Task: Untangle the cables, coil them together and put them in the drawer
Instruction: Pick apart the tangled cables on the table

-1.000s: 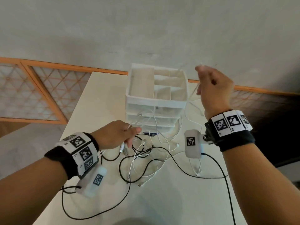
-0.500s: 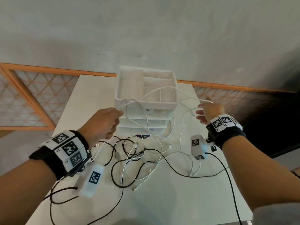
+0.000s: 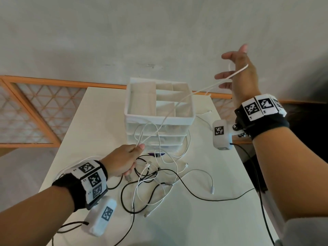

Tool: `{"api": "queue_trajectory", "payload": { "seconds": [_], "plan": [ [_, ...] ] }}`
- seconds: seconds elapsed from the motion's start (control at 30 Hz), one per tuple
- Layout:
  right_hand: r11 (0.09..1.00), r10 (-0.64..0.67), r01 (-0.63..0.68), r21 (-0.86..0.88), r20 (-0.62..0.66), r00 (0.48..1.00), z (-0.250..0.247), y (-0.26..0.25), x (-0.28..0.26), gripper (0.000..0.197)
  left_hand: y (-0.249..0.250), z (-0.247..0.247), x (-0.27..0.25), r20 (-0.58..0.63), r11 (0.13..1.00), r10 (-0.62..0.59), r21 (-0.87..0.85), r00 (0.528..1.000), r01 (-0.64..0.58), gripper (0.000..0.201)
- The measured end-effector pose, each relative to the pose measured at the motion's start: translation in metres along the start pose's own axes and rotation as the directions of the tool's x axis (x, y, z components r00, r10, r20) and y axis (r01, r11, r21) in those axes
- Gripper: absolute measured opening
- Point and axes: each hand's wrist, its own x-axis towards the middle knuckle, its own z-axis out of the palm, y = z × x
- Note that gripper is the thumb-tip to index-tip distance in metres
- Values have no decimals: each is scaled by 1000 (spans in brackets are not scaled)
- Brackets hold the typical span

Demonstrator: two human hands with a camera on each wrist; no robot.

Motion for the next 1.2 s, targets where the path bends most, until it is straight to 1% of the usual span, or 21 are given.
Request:
{"api": "queue_trajectory", "payload": {
  "seconds": [0.07,0.17,0.2,0.27,0.33,0.43,0.5,0.53,0.6,0.67,0.7,0.73,0.8,0.87,0.9,0.93,1.0,1.03,1.1,1.17,1.2],
  "plan": [
    [997,68,-67,-29,48,997,1,21,-2,46,3,0,1,-17,1000,4,30,1000,-3,48],
    [934,225,-160,-318,181,957,-3,79,-14,21,6,-3,1,-3,1000,13,4,1000,-13,56],
    [874,321,-200,-444,218,921,-8,101,-22,26,7,-4,-1,9,999,9,-38,1000,-9,56],
    [720,514,-250,-647,256,818,-20,141,-43,52,9,-7,-4,9,992,8,-124,1000,-6,54],
    [639,567,-226,-735,252,784,-26,156,-63,63,11,-10,-6,-46,989,30,-145,998,-36,53],
    [742,397,-156,-652,240,886,-18,137,-85,58,13,-12,-5,-113,990,111,-78,987,-121,51],
    [858,196,-2,-514,324,926,0,100,-106,62,15,-9,-6,-89,983,184,22,979,-182,52],
    [902,95,93,-423,403,910,12,78,-118,67,17,-7,-8,-62,973,219,92,974,-213,53],
    [914,-70,276,-296,556,828,39,50,-140,67,24,-1,-14,-3,938,274,223,962,-266,57],
    [862,-190,430,-271,613,767,62,46,-156,37,29,0,-19,14,910,338,248,941,-331,59],
    [837,-185,451,-310,616,766,69,50,-160,17,29,-1,-22,0,907,367,221,930,-358,59],
    [817,-119,432,-381,623,773,72,56,-160,6,29,-4,-24,-30,905,392,190,920,-380,59],
    [734,153,340,-589,630,761,62,75,-147,19,23,-13,-27,-104,909,409,137,907,-394,59],
    [603,399,250,-758,557,728,39,96,-129,26,14,-23,-32,-142,928,370,93,918,-360,59],
    [562,461,179,-808,486,743,26,104,-120,25,7,-27,-33,-137,938,344,101,929,-332,60],
    [545,464,99,-833,398,791,15,108,-112,22,1,-30,-35,-111,942,317,148,942,-300,62],
    [643,266,4,-766,228,937,4,110,-106,9,-9,-27,-37,-21,902,270,355,963,-245,69],
    [725,111,27,-688,155,982,3,107,-107,4,-14,-23,-36,2,874,253,429,968,-229,67],
    [815,-60,93,-573,76,995,10,100,-115,19,-20,-11,-33,-43,862,225,475,973,-178,61],
    [798,43,64,-599,162,986,17,113,-123,32,-26,-3,-29,-105,839,214,529,971,-127,62],
    [735,193,15,-677,230,954,19,124,-128,41,-30,-2,-27,-110,812,204,573,973,-106,63]
  ]
}}
